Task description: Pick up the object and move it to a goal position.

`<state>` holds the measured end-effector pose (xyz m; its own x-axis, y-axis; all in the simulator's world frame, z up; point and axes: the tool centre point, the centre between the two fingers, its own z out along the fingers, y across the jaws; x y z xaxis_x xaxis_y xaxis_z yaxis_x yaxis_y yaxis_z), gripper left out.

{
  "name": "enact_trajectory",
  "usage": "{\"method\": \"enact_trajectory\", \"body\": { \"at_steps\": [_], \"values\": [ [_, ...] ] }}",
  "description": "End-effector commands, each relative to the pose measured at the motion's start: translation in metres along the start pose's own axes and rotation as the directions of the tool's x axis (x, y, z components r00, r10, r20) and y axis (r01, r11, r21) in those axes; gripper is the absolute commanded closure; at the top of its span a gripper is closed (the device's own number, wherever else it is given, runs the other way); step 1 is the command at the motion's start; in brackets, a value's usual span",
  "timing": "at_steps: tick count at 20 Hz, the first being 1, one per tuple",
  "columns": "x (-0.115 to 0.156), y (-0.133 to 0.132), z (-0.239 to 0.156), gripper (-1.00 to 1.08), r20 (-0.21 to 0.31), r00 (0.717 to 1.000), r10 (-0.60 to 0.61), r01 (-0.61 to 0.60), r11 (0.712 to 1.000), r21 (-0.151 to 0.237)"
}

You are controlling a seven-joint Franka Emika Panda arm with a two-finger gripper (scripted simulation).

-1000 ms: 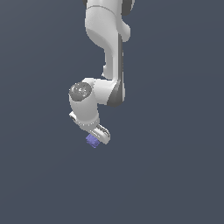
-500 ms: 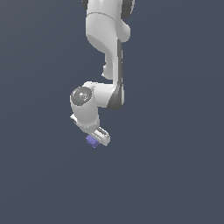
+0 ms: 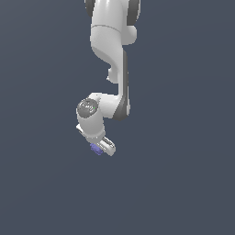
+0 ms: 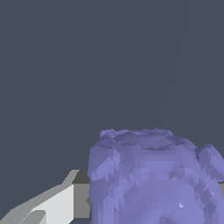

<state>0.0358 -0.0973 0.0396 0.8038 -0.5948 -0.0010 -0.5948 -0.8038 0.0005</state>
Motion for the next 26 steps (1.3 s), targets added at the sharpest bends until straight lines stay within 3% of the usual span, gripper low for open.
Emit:
{"method": "enact_trajectory", "body": {
  "at_steps": [1, 16, 26],
  "values": [
    [0.001, 0.000, 0.000, 1.08, -0.001, 1.000, 0.000, 0.000, 1.000, 0.000],
    [-0.008, -0.005, -0.002, 1.08, -0.001, 1.000, 0.000, 0.000, 1.000, 0.000],
    [-0.064, -0.037, -0.013, 1.08, -0.001, 1.000, 0.000, 0.000, 1.000, 0.001]
  ]
}}
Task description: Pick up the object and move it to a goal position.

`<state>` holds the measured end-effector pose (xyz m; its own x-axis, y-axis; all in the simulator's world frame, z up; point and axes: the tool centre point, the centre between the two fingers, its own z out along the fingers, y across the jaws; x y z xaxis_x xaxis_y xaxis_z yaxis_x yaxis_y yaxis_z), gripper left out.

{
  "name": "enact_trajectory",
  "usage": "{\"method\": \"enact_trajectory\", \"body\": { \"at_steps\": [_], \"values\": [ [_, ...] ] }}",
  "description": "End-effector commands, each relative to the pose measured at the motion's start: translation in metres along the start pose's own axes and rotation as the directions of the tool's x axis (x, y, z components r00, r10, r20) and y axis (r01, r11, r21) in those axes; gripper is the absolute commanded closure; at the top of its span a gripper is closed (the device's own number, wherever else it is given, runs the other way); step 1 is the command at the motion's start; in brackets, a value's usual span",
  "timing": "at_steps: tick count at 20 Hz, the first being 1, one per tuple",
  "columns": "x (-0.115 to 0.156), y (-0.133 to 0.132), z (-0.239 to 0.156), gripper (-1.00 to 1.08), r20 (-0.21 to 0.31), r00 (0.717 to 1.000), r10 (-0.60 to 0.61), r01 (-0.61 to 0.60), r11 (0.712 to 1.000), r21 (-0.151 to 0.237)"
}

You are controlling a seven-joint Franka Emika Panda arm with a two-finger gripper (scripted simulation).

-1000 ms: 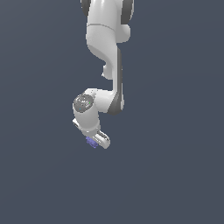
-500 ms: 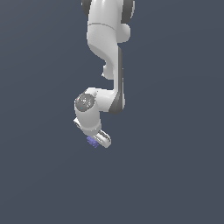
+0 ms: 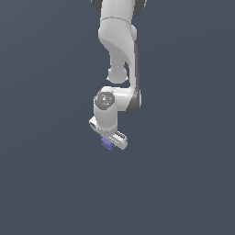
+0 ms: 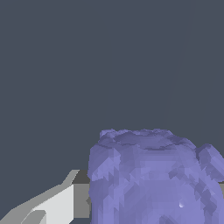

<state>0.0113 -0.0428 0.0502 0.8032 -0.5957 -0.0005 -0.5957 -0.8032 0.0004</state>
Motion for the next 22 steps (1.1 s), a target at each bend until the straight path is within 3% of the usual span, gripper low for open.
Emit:
{"method": "enact_trajectory", "body": {
  "at_steps": [1, 14, 22],
  "values": [
    [-0.021, -0.012, -0.005, 1.08, 0.000, 1.000, -0.002, 0.002, 1.000, 0.001],
    [-0.156, -0.091, -0.033, 1.08, 0.000, 1.000, -0.002, 0.002, 1.000, 0.001],
    [-0.210, -0.125, -0.045, 1.08, -0.001, 1.000, -0.001, 0.001, 1.000, 0.000]
  ]
}}
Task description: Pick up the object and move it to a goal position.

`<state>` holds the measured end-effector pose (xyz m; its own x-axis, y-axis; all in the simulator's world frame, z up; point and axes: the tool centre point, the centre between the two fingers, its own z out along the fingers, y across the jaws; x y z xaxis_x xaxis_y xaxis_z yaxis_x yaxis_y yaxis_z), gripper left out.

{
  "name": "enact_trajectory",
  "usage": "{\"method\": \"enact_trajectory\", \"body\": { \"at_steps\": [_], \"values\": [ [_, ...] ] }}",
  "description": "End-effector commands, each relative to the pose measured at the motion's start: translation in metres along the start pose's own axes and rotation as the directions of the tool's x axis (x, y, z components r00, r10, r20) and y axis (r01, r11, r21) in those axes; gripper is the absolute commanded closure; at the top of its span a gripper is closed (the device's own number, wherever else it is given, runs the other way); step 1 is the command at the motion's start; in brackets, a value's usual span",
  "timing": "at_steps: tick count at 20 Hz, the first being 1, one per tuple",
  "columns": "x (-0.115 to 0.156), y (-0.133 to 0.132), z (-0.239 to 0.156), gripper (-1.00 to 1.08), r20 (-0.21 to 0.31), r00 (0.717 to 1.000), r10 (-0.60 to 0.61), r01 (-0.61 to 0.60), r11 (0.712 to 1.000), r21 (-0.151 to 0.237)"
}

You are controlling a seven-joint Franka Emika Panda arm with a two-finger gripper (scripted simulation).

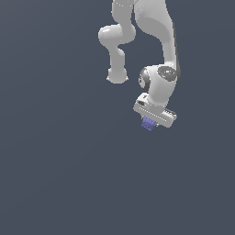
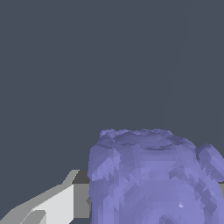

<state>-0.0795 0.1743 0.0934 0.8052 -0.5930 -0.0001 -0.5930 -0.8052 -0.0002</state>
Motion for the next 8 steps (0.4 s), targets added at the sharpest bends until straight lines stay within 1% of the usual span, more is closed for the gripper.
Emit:
{"method": "enact_trajectory", "body": {
  "at_steps": [1, 4, 8],
  "values": [
    [-0.012, -0.008, -0.003, 1.08, 0.000, 1.000, 0.002, -0.002, 1.000, 0.000],
    [-0.021, -0.014, -0.005, 1.08, 0.000, 1.000, 0.002, -0.002, 1.000, 0.000],
    [-0.025, -0.017, -0.006, 1.08, 0.000, 1.000, 0.002, -0.002, 1.000, 0.000]
  ]
}}
